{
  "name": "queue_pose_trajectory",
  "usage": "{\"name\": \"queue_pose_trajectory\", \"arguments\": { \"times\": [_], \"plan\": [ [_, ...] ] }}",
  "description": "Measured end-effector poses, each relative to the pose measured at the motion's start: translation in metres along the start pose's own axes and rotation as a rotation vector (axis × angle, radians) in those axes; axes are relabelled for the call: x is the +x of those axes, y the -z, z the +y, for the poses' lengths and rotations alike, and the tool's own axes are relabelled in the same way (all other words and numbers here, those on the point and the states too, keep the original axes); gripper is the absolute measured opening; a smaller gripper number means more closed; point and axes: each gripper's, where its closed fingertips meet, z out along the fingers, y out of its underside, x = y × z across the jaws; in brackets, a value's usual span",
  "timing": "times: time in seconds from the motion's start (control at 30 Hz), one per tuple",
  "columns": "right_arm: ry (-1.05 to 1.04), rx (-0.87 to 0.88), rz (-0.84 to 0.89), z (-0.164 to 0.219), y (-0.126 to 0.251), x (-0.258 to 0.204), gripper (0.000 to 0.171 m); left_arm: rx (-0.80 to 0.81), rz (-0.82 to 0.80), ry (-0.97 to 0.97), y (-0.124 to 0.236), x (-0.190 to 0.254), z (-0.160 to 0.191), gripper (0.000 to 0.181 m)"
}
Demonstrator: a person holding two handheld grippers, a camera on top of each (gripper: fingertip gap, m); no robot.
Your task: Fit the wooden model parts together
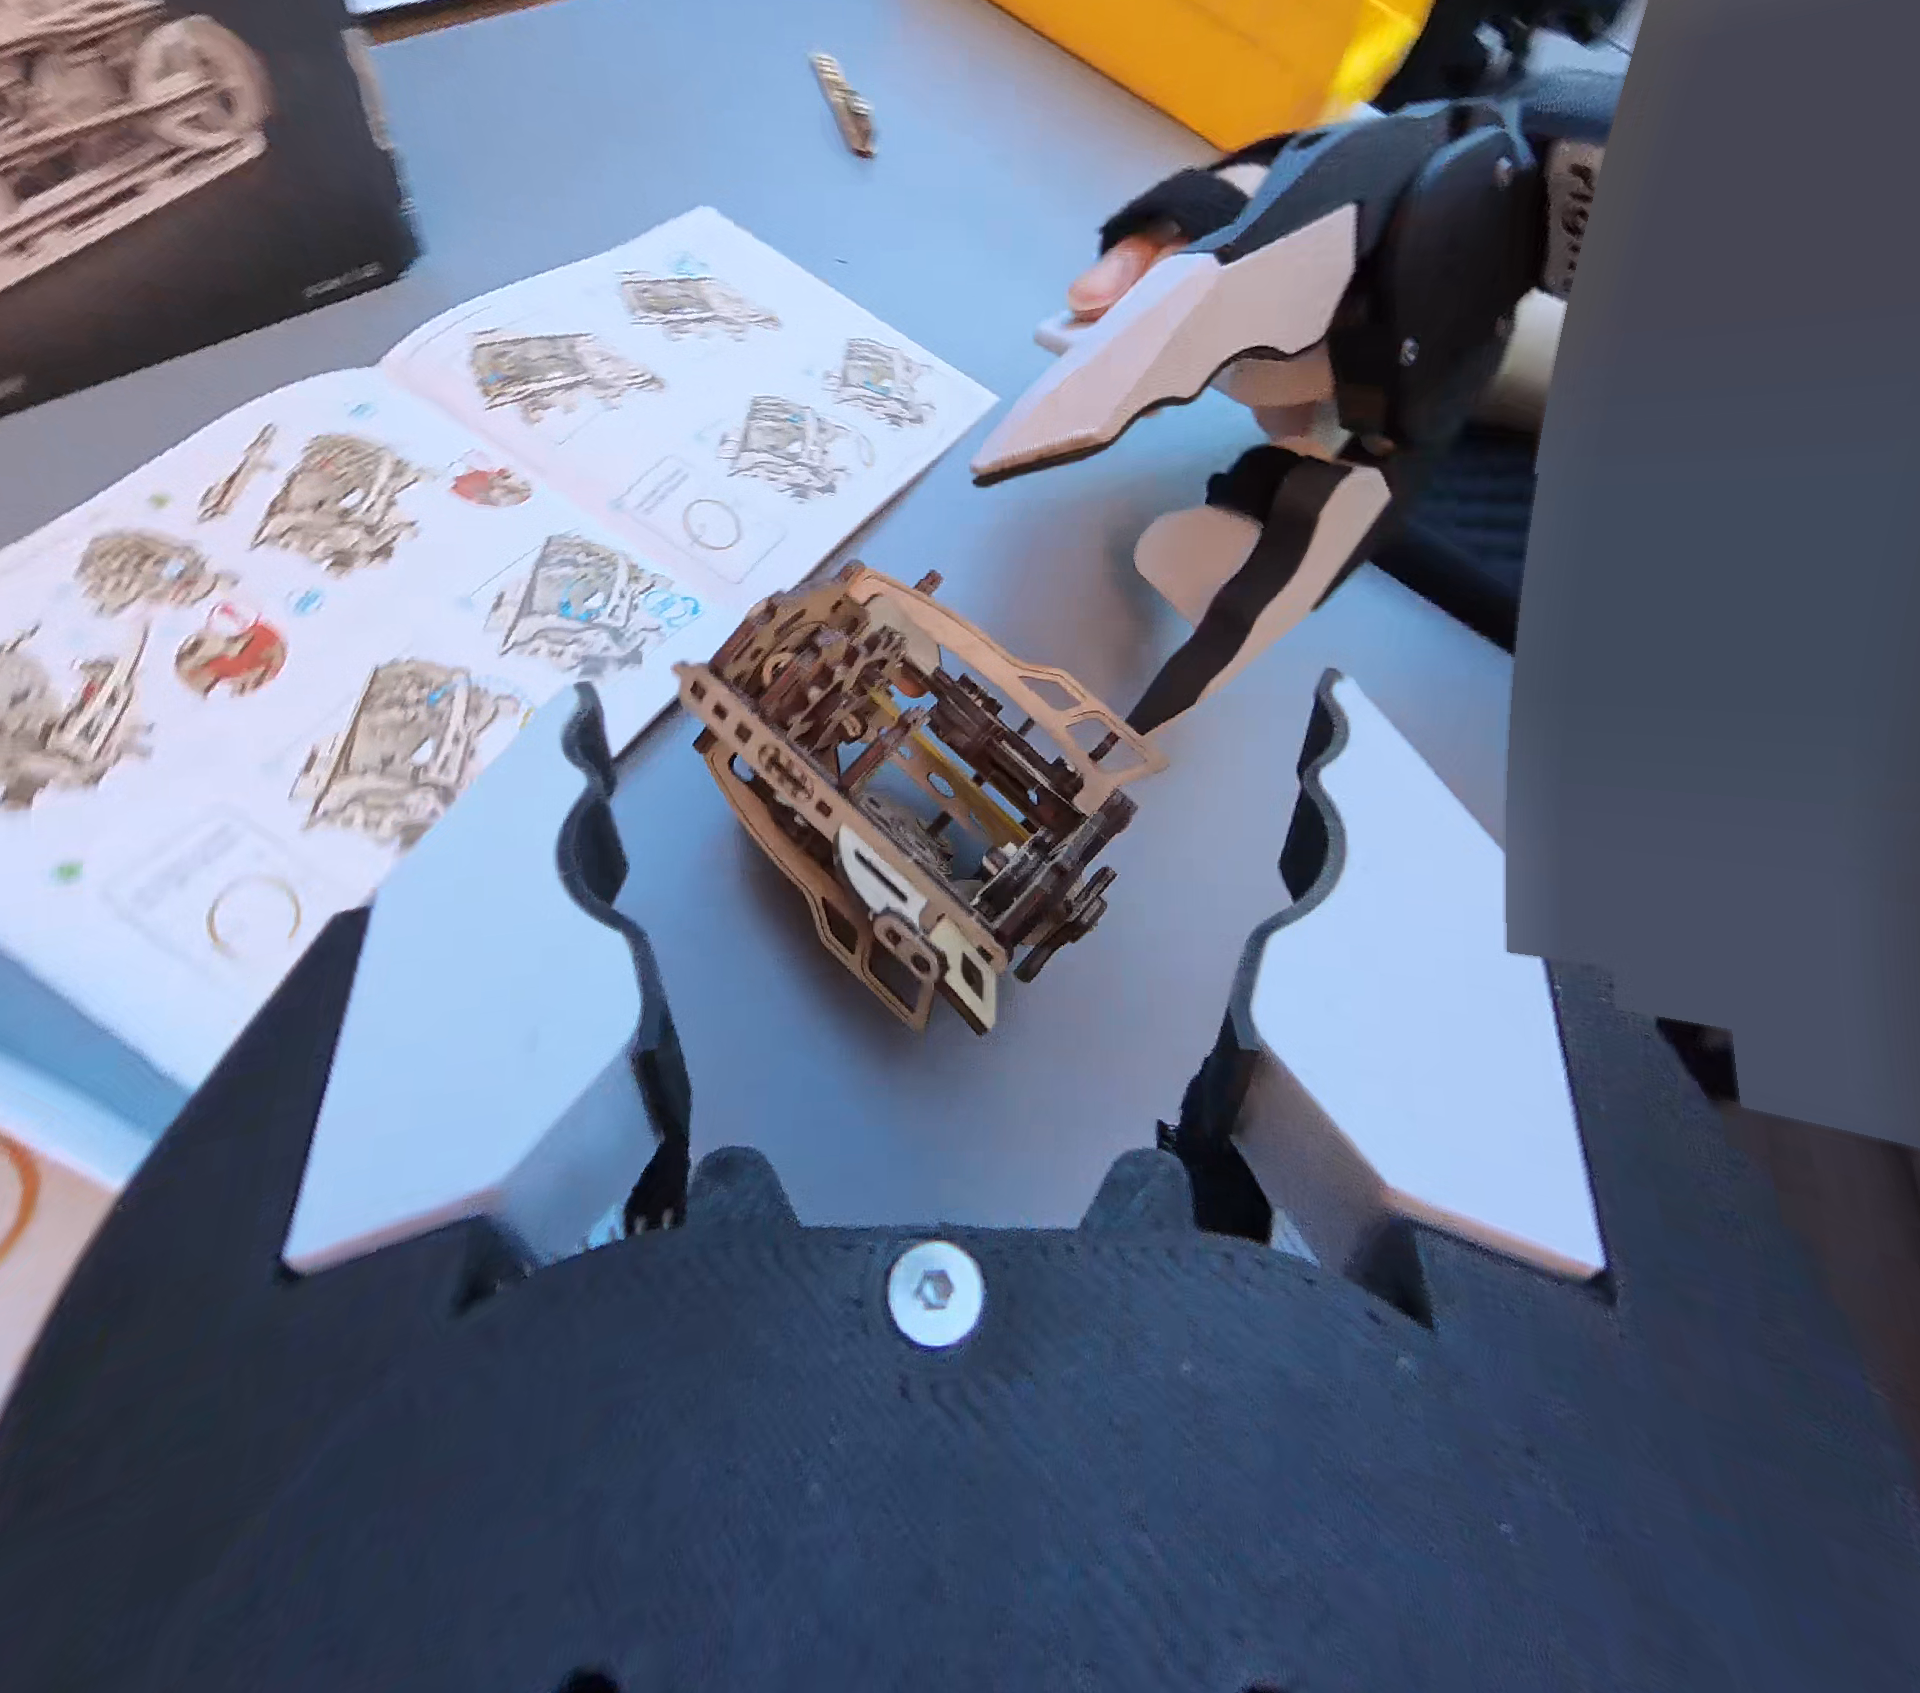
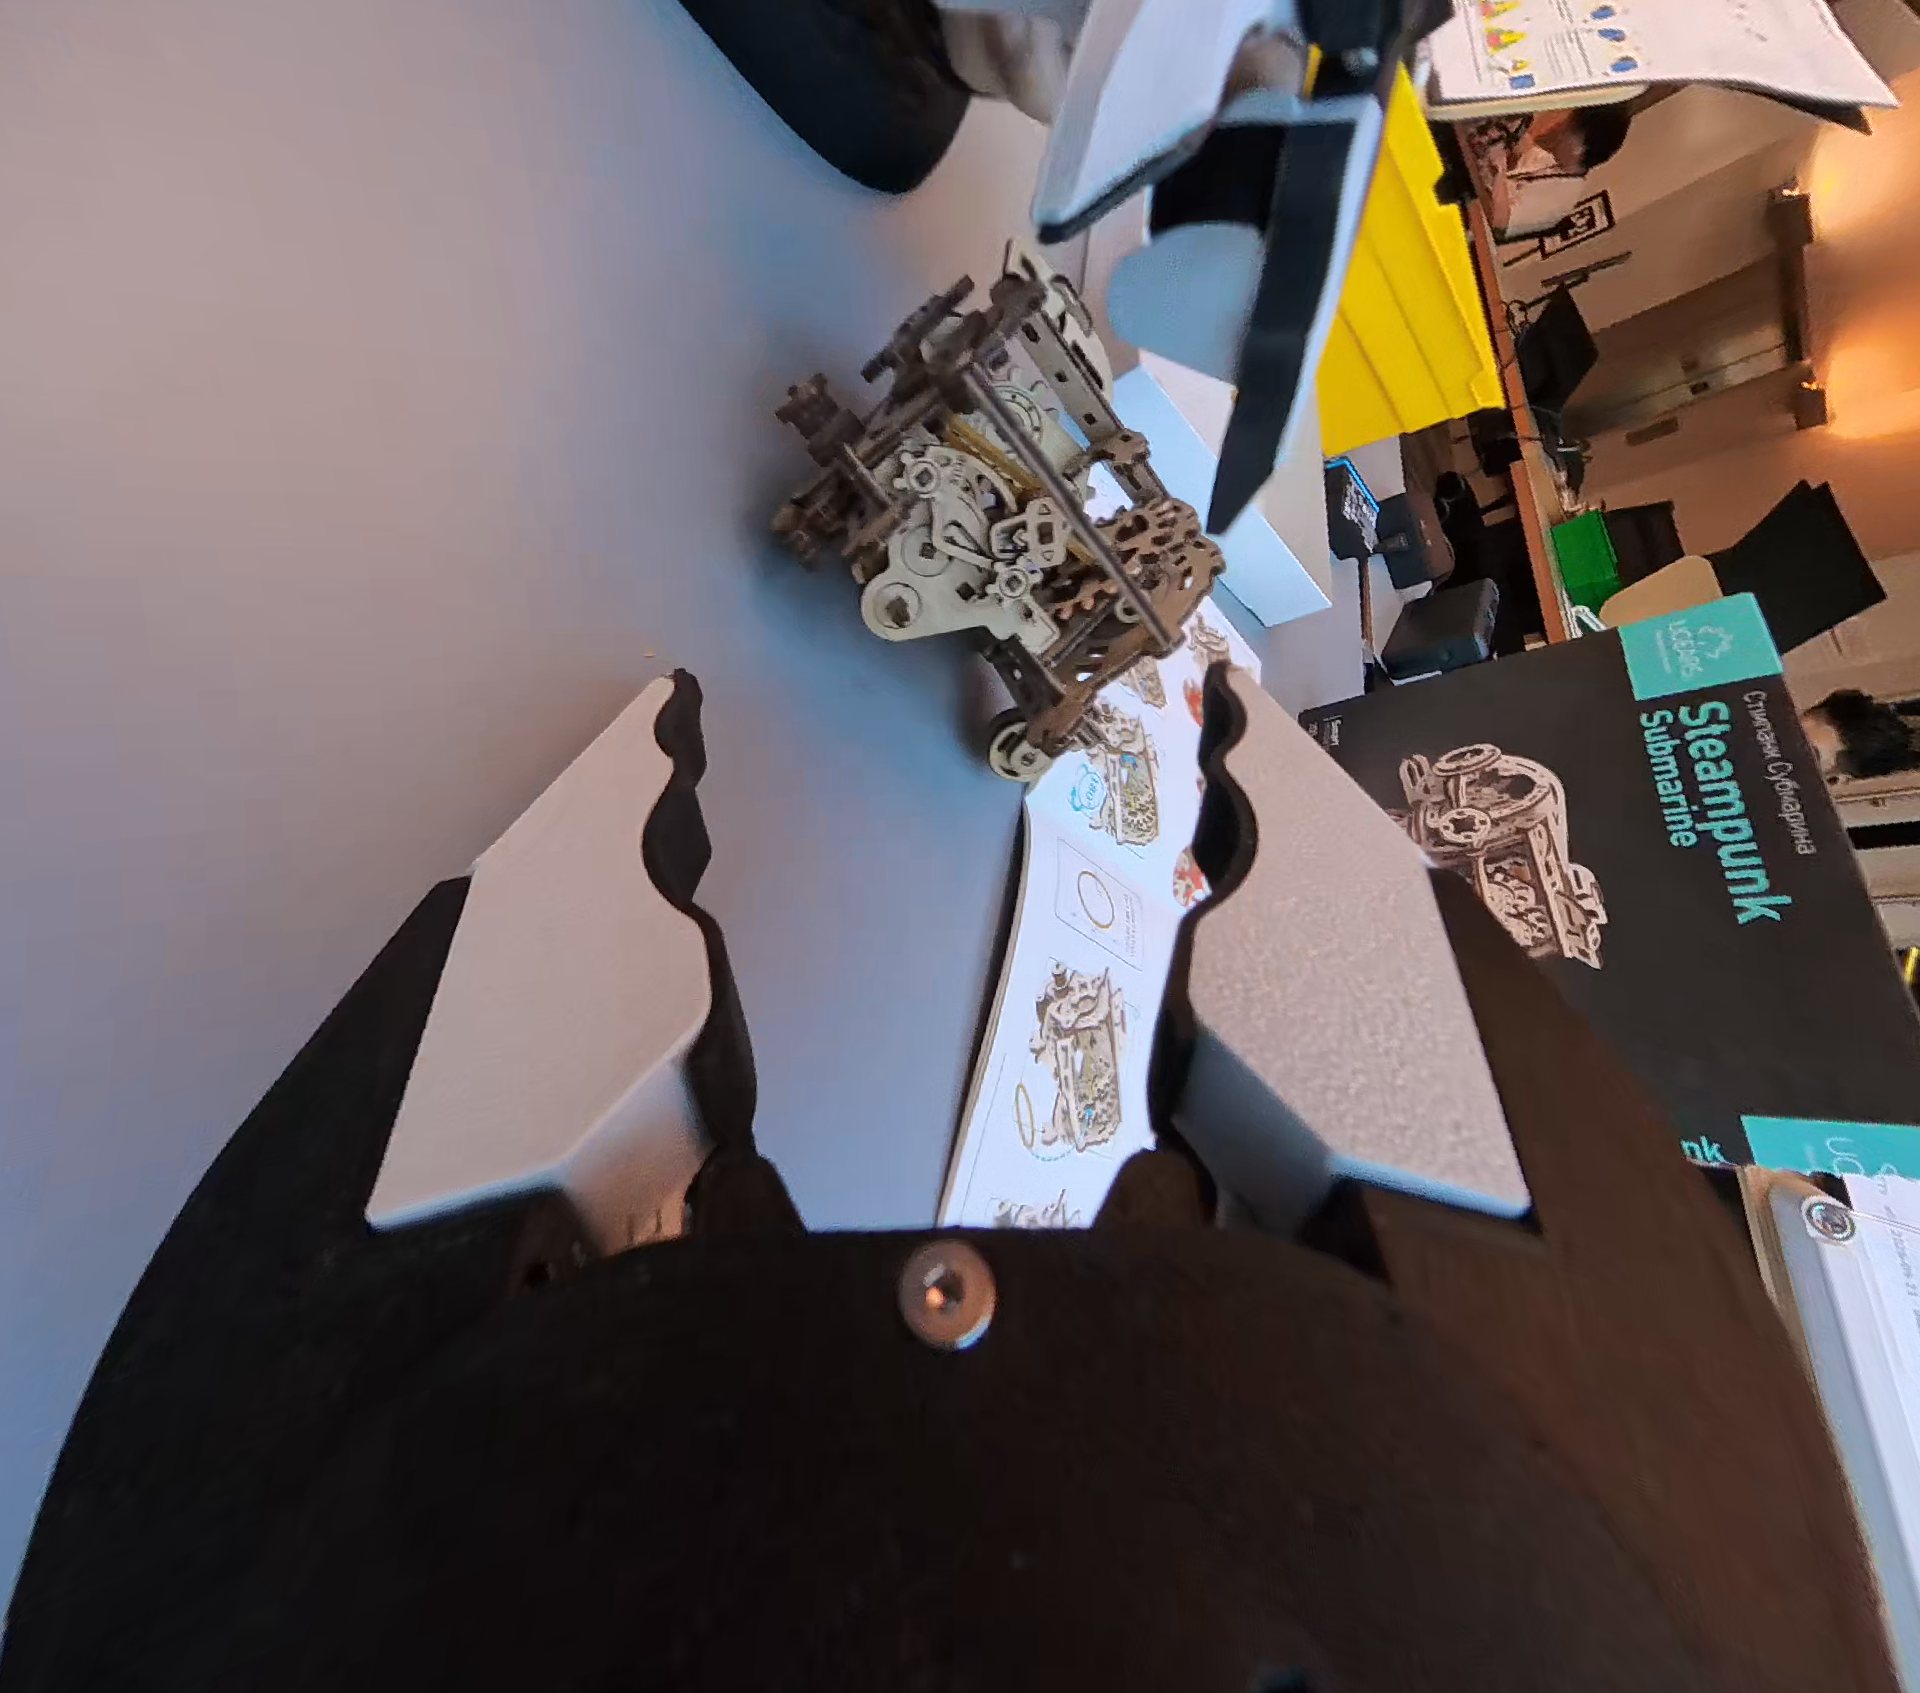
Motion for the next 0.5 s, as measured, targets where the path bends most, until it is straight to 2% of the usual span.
{"name": "queue_pose_trajectory", "arguments": {
  "times": [0.13, 0.27, 0.43, 0.5],
  "plan": [
    [0.028, -0.022, 0.002, 0.004, -0.010, 0.007, 0.099, -0.008, -0.206, 0.060, -0.003, -0.009, 0.014, 0.138],
    [-0.013, -0.031, -0.068, 0.000, -0.016, 0.007, 0.098, 0.014, -0.255, 0.114, -0.015, 0.006, 0.019, 0.138],
    [-0.057, -0.076, -0.140, 0.002, -0.022, -0.002, 0.089, -0.015, -0.445, 0.056, -0.020, -0.013, 0.033, 0.127],
    [-0.067, -0.093, -0.137, 0.001, -0.022, -0.004, 0.088, -0.028, -0.464, 0.058, -0.018, -0.018, 0.036, 0.123]
  ]
}}
